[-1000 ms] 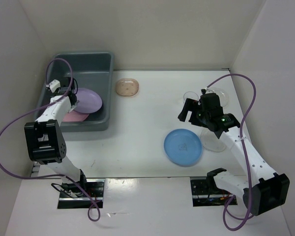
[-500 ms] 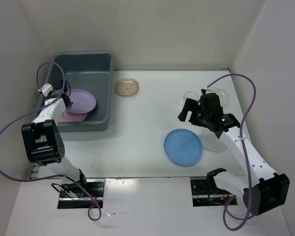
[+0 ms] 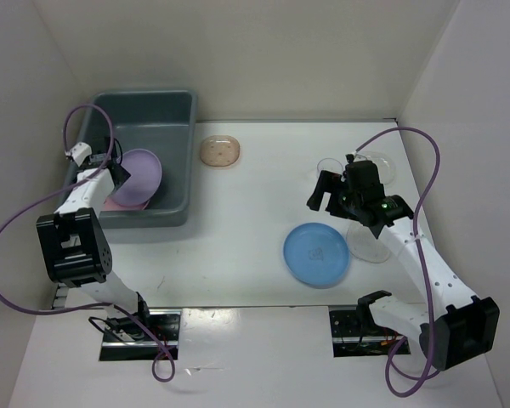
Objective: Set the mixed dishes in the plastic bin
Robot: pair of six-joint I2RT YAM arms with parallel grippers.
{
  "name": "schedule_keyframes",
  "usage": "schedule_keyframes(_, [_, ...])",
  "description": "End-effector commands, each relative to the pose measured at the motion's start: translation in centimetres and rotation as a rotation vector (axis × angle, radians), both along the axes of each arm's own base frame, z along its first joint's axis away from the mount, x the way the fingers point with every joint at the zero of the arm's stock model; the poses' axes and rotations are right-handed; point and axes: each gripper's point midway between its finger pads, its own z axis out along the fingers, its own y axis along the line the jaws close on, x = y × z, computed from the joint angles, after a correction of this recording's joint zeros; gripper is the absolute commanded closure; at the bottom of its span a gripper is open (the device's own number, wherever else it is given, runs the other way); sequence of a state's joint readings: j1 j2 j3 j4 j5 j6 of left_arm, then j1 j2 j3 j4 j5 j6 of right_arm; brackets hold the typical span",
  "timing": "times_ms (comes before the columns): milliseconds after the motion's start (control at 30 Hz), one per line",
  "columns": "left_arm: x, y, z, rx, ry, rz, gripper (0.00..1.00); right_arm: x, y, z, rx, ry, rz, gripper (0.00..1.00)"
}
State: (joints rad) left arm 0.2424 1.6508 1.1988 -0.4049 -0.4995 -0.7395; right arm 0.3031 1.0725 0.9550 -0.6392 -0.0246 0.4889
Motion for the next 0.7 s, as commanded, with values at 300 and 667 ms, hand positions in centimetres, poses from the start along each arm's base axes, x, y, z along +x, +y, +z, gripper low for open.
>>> schedule_keyframes(300, [0.4,0.2,19.4,0.209,-0.313,-0.098,0.09,0.8,0.4,0.3,0.01,-0.035,0.025,0.02])
schedule_keyframes(667, [1.9,-25.2,19.0,-0.25,-0.476,-0.824,0.17,1.1,0.4,0.3,0.01,-0.038,0.025,0.02])
